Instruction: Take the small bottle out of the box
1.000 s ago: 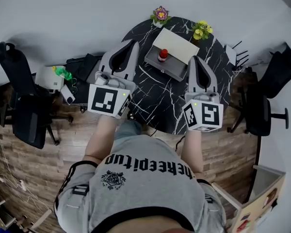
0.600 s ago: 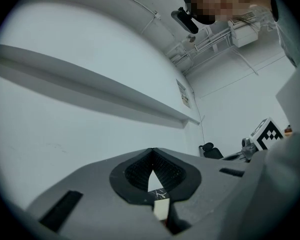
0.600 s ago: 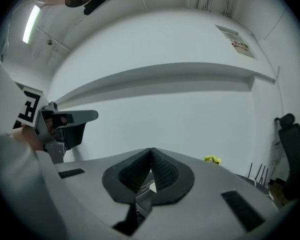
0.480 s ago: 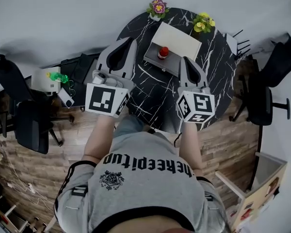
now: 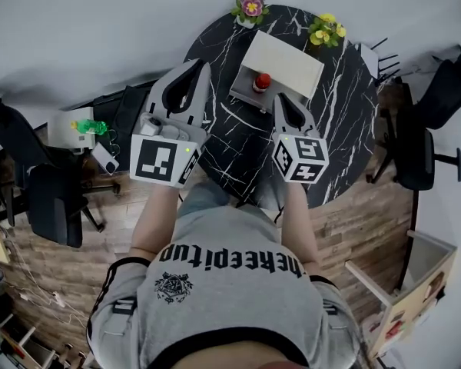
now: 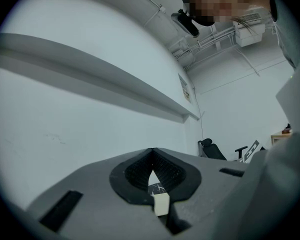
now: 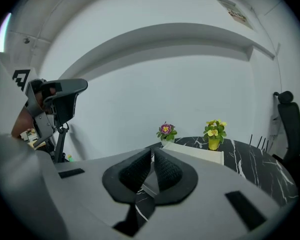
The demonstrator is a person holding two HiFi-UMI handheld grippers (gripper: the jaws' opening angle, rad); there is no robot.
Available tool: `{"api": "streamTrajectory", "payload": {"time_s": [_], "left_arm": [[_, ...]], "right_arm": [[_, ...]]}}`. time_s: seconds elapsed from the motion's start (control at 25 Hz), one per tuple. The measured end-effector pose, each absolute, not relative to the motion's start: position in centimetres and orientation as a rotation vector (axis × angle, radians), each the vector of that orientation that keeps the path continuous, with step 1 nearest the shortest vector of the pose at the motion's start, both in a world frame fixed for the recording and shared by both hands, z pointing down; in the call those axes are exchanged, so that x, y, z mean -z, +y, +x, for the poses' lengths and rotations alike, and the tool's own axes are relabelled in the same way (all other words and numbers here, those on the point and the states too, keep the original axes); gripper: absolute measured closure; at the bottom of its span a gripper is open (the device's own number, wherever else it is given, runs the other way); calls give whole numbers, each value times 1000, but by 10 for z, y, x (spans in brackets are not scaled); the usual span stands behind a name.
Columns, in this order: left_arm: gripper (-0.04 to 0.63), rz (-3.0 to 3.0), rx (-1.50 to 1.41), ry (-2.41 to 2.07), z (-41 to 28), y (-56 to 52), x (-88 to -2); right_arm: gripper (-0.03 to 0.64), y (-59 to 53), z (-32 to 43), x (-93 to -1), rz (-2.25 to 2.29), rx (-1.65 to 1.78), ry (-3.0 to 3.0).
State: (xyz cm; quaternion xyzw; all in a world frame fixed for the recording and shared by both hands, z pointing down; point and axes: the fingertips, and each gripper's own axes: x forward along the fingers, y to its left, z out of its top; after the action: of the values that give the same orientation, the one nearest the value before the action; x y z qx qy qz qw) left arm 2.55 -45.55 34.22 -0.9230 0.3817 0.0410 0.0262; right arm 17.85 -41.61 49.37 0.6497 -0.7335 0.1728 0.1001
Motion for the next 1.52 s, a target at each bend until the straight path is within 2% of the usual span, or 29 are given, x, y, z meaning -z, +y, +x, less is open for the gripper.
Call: {"api": "streamTrajectory", "payload": {"time_s": [0.12, 0.68, 1.52], "left_arm": [[591, -2853, -118, 1184, 20, -463, -344], [592, -2852, -53, 1246, -12, -499, -363], [591, -2865, 32, 1314, -40, -531, -393]], "right_arm": [[610, -425, 176, -507, 1903, -552, -2142], [452, -469, 176, -572, 1844, -700, -1959], [434, -508, 190, -631, 1827, -741, -1767]]}}
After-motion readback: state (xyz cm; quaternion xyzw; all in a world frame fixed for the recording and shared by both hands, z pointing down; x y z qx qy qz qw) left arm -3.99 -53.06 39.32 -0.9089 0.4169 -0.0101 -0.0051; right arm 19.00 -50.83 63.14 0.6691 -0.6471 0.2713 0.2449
